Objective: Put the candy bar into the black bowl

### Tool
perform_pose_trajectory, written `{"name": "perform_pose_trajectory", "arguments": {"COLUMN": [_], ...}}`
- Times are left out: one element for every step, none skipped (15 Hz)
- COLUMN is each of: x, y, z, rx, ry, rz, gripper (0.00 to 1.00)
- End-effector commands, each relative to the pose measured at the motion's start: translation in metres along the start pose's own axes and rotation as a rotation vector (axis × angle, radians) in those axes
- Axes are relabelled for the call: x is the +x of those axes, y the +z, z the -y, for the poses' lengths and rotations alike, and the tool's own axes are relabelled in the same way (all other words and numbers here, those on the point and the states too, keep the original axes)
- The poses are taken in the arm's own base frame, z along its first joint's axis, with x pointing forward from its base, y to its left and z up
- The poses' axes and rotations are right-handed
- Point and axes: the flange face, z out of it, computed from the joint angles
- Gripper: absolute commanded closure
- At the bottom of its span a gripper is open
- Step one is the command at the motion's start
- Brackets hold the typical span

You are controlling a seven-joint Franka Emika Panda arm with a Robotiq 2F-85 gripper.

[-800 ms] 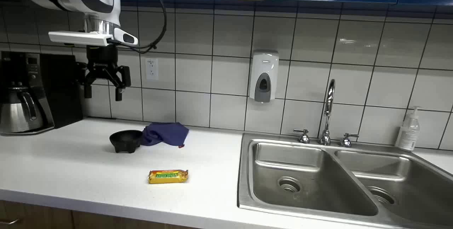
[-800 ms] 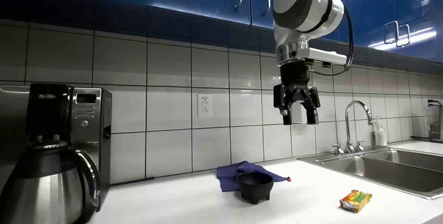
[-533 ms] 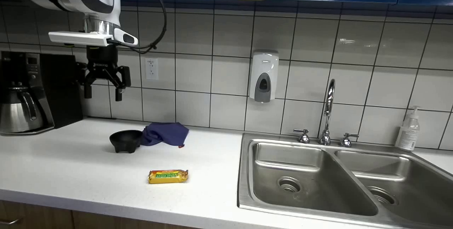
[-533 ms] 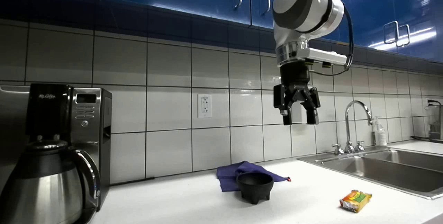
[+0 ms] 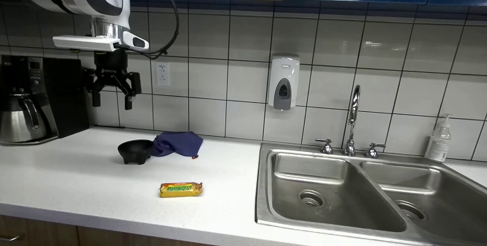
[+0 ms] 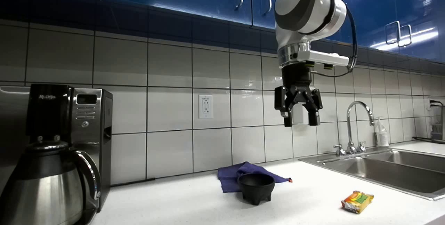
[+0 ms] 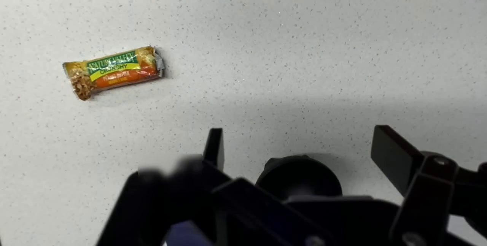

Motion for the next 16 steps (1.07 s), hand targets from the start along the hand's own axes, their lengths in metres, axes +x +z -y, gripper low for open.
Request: {"name": "perform_pose_trajectory", "arguments": {"x": [-0.020,-0.025,-0.028,-0.033,-0.036,-0.040,-0.044,-0.048,-0.051,-0.055,-0.058,-0.061,-0.064,-0.066,-0.068,-0.069], "y": [0.013,0.019,0.024,0.029,0.033,0.037,0.040,0.043,0.046,0.049,0.051,0.054,0.057,0.060,0.063,0.067], "z": [-0.016,-0.022,-0.028,-0.034,-0.041,-0.047,-0.054,-0.062,-0.070,-0.078,-0.084,-0.092,-0.098,-0.103,-0.108,-0.113], "rx": [0.041,0.057,0.065,0.070,0.075,0.079,0.081,0.081,0.082,0.082,0.086,0.088,0.087,0.088,0.087,0.085], "ry": [0.148,0.182,0.215,0.242,0.266,0.291,0.318,0.345,0.370,0.408,0.433,0.468,0.500,0.530,0.559,0.592], "rz": [-0.054,-0.060,-0.069,-0.077,-0.083,-0.092,-0.103,-0.114,-0.124,-0.139,-0.147,-0.158,-0.168,-0.170,-0.173,-0.176], "gripper": [0.00,0.00,0.00,0.00,0.00,0.00,0.00,0.00,0.00,0.00,0.00,0.00,0.00,0.00,0.00,0.00]}}
